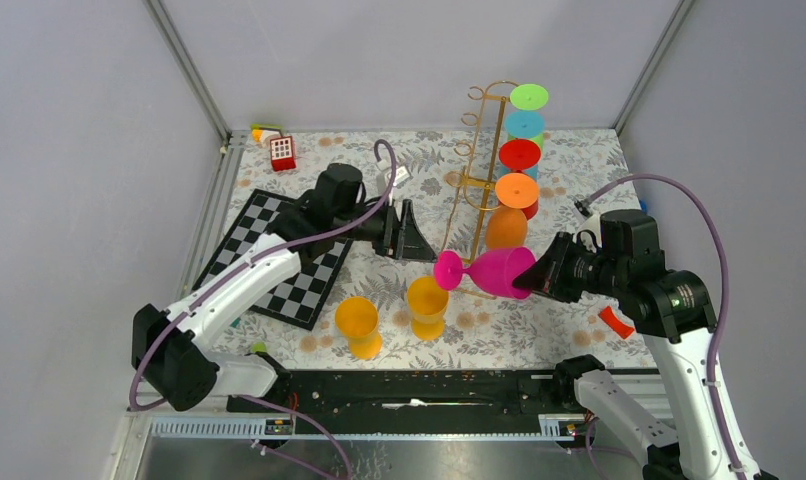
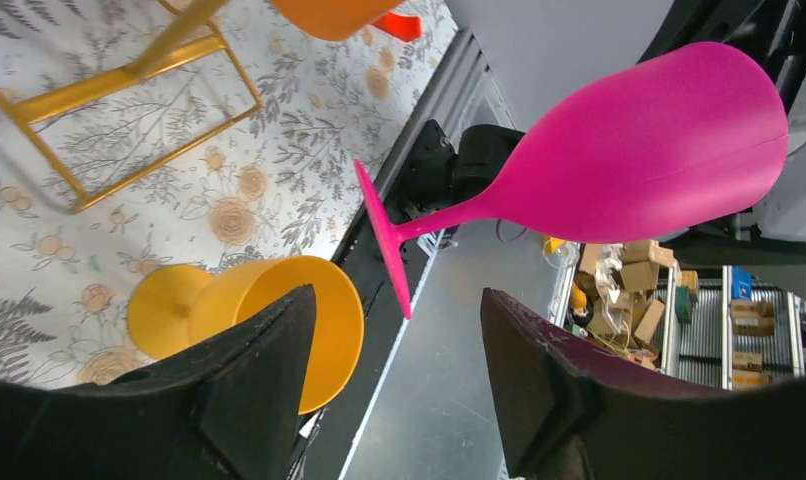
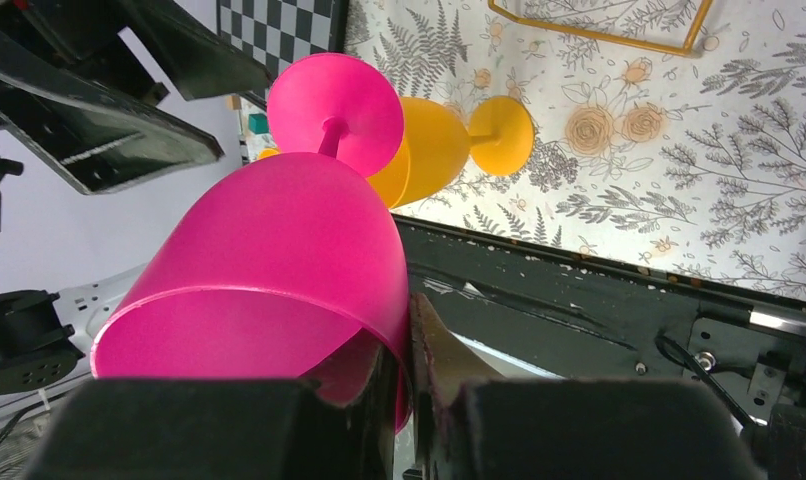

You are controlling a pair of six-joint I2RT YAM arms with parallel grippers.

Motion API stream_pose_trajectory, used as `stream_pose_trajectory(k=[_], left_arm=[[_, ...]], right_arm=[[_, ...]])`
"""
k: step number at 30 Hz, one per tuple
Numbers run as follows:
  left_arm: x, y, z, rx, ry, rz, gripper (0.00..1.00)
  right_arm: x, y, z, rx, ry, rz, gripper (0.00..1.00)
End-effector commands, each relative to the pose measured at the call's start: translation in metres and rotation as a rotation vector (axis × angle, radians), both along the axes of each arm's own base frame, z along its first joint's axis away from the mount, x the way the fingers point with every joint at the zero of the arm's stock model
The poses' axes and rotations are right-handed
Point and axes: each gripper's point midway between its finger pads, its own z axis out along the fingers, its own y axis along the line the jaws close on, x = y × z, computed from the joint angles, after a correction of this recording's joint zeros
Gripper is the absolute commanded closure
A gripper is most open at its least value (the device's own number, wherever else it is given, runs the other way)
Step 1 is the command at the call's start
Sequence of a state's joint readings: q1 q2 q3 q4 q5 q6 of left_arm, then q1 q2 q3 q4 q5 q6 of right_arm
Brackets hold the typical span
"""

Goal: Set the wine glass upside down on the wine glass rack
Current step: Turn the wine glass upside down at the wine rack.

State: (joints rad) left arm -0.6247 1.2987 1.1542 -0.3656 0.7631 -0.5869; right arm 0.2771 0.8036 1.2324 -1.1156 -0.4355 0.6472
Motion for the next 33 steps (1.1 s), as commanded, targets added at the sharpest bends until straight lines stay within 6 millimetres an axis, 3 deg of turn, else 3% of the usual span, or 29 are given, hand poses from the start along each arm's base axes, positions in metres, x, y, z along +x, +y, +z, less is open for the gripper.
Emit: stream_pose_trajectory(k=[1, 11, 18, 22, 24, 28, 33], left_arm=[[-0.009, -0.013, 0.019, -0.053, -0.019, -0.079, 0.37], [-0.007, -0.028, 0.008, -0.033, 0.044, -0.104, 0.59], [-0.006, -0.031, 0.011, -0.037, 0.043, -0.108, 0.81], [-0.006, -0.032, 0.013, -0.039, 0.045, -0.109, 0.98], [-0.006, -0.032, 0.013, -0.038, 0.043, -0.107, 1.0], [0.0, -0.03, 0.013, -0.025, 0.024, -0.078, 1.0], [0.013, -0.022, 0.016, -0.004, -0.034, -0.015, 1.0]], right_arm=[[0.006, 0.012, 0.02, 0.078, -0.061, 0.024, 1.0], [0.005, 0.014, 0.03, 0.102, -0.08, 0.025, 1.0], [0.006, 0.016, 0.029, 0.119, -0.084, 0.028, 0.99], [0.009, 0.017, 0.031, 0.128, -0.092, 0.026, 0.96], [0.009, 0.017, 0.032, 0.127, -0.098, 0.025, 0.9], [0.008, 0.015, 0.034, 0.124, -0.11, 0.012, 0.61], [0.007, 0.009, 0.032, 0.106, -0.123, -0.019, 0.39]])
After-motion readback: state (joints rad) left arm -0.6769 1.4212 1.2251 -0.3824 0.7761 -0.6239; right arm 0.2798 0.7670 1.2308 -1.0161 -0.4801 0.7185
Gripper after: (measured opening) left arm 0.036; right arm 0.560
